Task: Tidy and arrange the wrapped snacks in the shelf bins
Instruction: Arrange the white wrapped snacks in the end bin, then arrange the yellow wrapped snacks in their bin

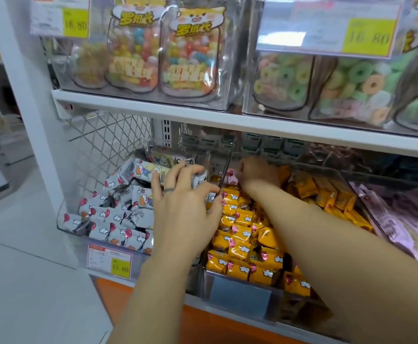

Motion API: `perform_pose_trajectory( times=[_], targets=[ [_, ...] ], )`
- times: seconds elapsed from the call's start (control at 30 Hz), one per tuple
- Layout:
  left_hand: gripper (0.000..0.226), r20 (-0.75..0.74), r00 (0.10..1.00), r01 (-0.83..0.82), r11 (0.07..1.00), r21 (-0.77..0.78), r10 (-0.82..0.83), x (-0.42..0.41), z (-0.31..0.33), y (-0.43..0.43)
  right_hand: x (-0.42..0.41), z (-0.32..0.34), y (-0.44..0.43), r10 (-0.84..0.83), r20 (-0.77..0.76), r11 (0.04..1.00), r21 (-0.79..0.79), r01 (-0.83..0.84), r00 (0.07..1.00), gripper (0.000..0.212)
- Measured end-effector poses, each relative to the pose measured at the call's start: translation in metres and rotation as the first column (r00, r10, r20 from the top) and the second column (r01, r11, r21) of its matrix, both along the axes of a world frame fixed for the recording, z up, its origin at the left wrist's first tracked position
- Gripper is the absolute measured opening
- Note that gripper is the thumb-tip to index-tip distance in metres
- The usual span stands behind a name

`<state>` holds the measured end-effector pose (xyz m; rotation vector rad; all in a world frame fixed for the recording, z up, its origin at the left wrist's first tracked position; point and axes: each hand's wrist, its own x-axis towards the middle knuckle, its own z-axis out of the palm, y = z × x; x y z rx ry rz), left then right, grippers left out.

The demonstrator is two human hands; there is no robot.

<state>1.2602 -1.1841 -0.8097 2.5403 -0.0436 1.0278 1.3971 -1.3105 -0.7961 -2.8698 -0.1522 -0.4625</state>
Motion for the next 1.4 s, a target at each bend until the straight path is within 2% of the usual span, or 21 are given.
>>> perform_pose_trajectory(
  times=[0.23, 0.4, 0.57, 0.7, 0.87, 0.97, 1.07, 1.3, 1.4],
  targets=[
    [0.012, -0.006, 1.0, -0.015, 1.0, -0.02, 0.015, -0.003, 0.003, -0.004, -0.022, 0.016, -0.004, 0.042, 0.131, 0.97, 0.234, -0.072, 0.991, 0.016],
    [0.016, -0.023, 0.999, -0.027, 0.999, -0.019, 0.026, -0.006, 0.006, -0.006, -0.05, 0.027, -0.013, 0.117, 0.192, 0.95, 0.265, -0.166, 0.974, 0.009],
    [0.014, -0.004, 1.0, -0.014, 1.0, -0.004, 0.014, -0.016, 0.014, -0.018, -0.1, 0.033, -0.032, 0.204, 0.239, 0.843, 0.449, -0.295, 0.949, 0.005],
    [0.016, 0.046, 0.997, 0.066, 0.998, -0.01, -0.065, -0.029, 0.02, -0.039, -0.144, 0.035, -0.056, 0.24, 0.29, 0.735, 0.569, -0.368, 0.927, 0.001],
    [0.019, -0.062, 0.955, 0.284, 0.955, -0.084, -0.29, -0.038, 0.022, -0.066, -0.181, 0.034, -0.093, 0.218, 0.386, 0.686, 0.592, -0.422, 0.896, 0.018],
    [0.019, -0.092, 0.936, 0.328, 0.938, -0.116, -0.339, -0.036, 0.018, -0.081, -0.192, 0.034, -0.122, 0.192, 0.473, 0.778, 0.461, -0.427, 0.86, 0.027],
    [0.02, -0.108, 0.919, 0.363, 0.92, -0.151, -0.38, -0.033, 0.018, -0.099, -0.195, 0.031, -0.152, 0.18, 0.525, 0.853, 0.338, -0.398, 0.832, 0.026],
    [0.024, -0.166, 0.901, 0.382, 0.914, -0.135, -0.401, -0.034, 0.013, -0.132, -0.193, 0.023, -0.207, 0.097, 0.498, 0.921, 0.282, -0.267, 0.862, 0.029],
    [0.026, -0.217, 0.898, 0.365, 0.923, -0.118, -0.383, -0.033, 0.008, -0.135, -0.185, 0.018, -0.225, 0.057, 0.362, 0.958, 0.242, -0.152, 0.93, 0.03]
  ],
)
